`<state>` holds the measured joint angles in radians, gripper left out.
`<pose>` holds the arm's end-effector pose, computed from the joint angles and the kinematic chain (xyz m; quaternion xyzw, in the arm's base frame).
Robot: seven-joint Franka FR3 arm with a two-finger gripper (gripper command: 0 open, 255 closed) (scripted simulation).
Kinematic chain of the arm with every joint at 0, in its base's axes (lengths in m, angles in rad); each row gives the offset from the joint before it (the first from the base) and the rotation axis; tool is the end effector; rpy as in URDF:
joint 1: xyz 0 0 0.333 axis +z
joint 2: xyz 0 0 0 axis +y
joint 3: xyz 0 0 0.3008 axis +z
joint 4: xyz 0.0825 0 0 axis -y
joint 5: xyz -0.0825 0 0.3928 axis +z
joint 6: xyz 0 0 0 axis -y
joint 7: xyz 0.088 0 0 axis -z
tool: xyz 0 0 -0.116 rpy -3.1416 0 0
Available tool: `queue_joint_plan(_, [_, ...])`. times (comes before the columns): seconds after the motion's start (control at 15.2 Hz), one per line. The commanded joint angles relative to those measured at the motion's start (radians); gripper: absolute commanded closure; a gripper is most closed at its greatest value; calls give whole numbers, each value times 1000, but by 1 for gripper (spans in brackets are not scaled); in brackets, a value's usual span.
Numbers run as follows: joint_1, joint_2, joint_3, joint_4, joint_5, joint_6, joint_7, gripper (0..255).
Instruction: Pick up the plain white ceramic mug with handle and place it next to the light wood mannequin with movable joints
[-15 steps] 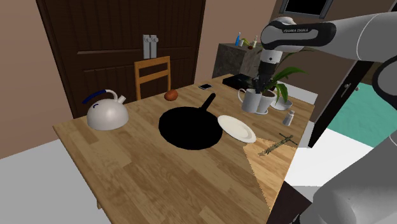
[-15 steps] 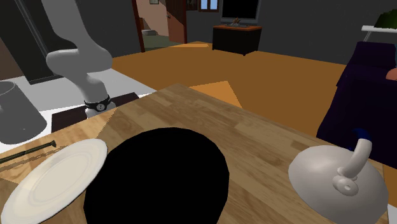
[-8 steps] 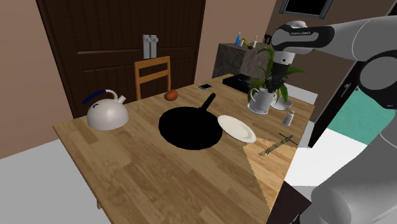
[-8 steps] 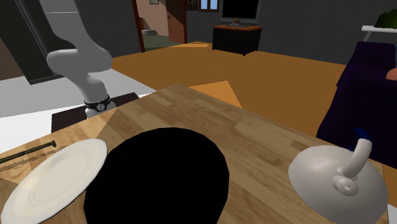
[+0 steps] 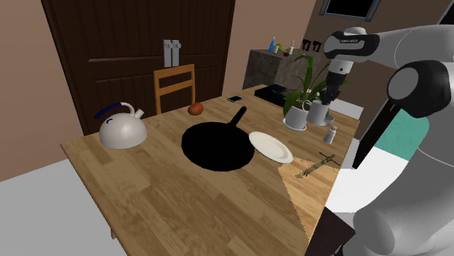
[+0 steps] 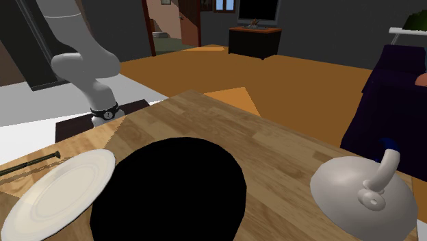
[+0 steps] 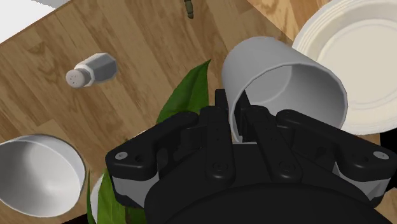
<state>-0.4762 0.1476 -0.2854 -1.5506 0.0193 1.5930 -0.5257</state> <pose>0.4427 -0.4054 0.5290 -0.9917 0.1178 0.0463 0.0209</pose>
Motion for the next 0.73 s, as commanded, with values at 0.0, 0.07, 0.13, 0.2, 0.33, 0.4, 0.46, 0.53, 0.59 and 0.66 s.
queue_joint_plan(0.0, [-30,49,-19,60,12,-13,-49,255])
queue_joint_plan(0.07, [-56,90,-32,114,24,-27,-86,255])
queue_joint_plan(0.13, [-56,88,-31,97,23,-13,-85,255])
queue_joint_plan(0.2, [-55,86,-30,81,22,2,-85,255])
queue_joint_plan(0.33, [-53,83,-30,50,22,30,-84,255])
queue_joint_plan(0.4, [-53,82,-29,36,21,43,-84,255])
queue_joint_plan(0.46, [-52,81,-29,21,21,57,-83,255])
queue_joint_plan(0.53, [-52,80,-29,7,21,71,-83,255])
queue_joint_plan(0.59, [-51,80,-29,-7,21,84,-83,255])
queue_joint_plan(0.66, [-51,80,-28,-20,21,98,-83,255])
